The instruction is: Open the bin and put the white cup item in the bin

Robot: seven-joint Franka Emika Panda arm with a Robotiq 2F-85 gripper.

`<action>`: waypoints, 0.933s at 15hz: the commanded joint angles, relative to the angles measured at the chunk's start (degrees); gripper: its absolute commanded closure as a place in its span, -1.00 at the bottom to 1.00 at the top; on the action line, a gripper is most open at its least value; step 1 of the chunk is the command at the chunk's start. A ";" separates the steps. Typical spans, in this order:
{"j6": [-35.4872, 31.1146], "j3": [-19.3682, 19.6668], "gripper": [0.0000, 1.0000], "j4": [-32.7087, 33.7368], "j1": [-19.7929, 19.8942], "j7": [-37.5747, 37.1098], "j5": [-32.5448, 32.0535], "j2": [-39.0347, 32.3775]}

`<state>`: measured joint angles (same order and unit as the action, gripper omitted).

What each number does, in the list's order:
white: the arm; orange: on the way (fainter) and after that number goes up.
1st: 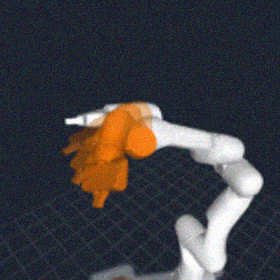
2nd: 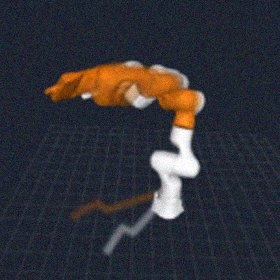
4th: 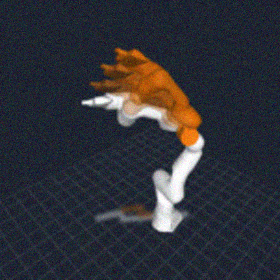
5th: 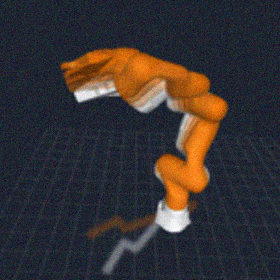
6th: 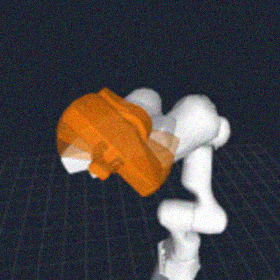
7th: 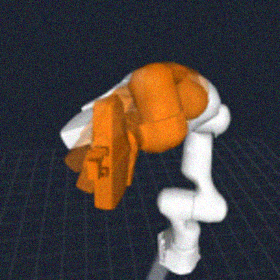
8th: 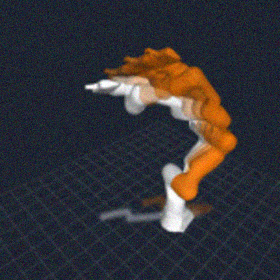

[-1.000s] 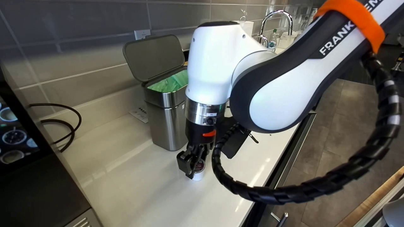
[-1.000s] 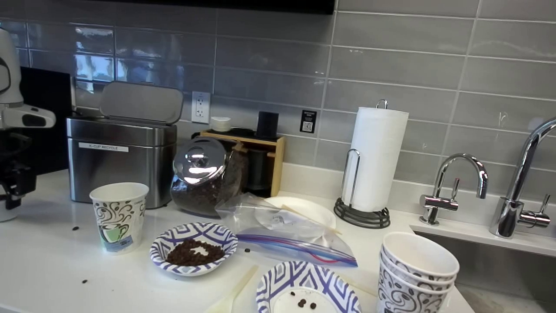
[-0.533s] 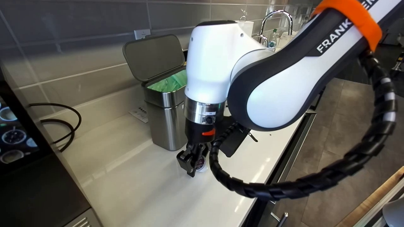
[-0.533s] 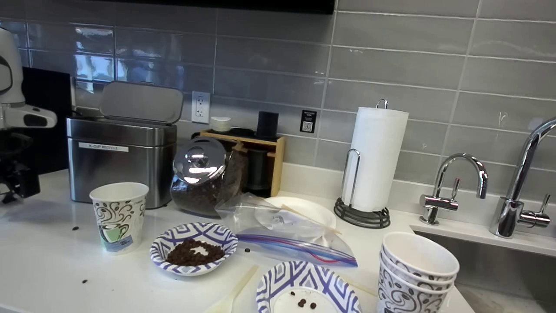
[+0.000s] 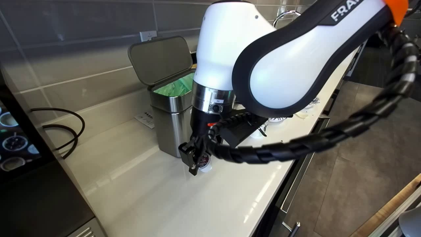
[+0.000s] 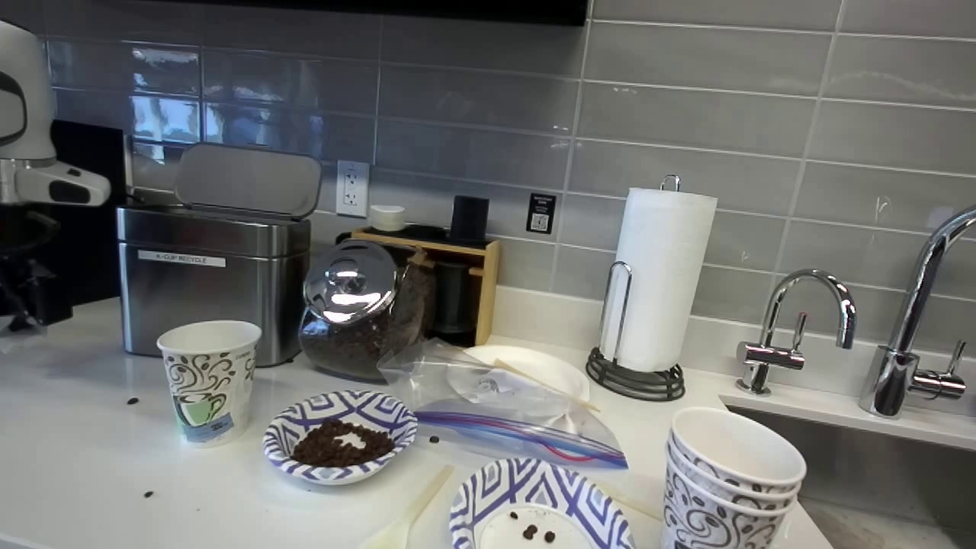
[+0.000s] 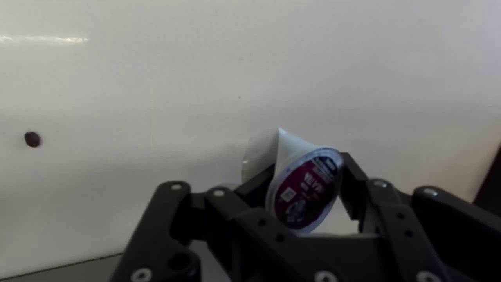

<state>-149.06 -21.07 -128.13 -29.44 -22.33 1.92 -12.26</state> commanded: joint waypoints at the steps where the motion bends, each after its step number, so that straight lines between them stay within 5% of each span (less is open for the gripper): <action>1: 2.48 -2.17 0.70 -0.39 2.03 3.35 6.02 3.35; 8: 8.60 -2.84 0.70 -0.64 3.98 8.16 14.06 13.26; 14: 13.98 -0.75 0.70 1.16 5.94 7.92 13.99 20.83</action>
<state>-137.98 -22.51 -127.40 -24.77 -15.49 14.69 5.04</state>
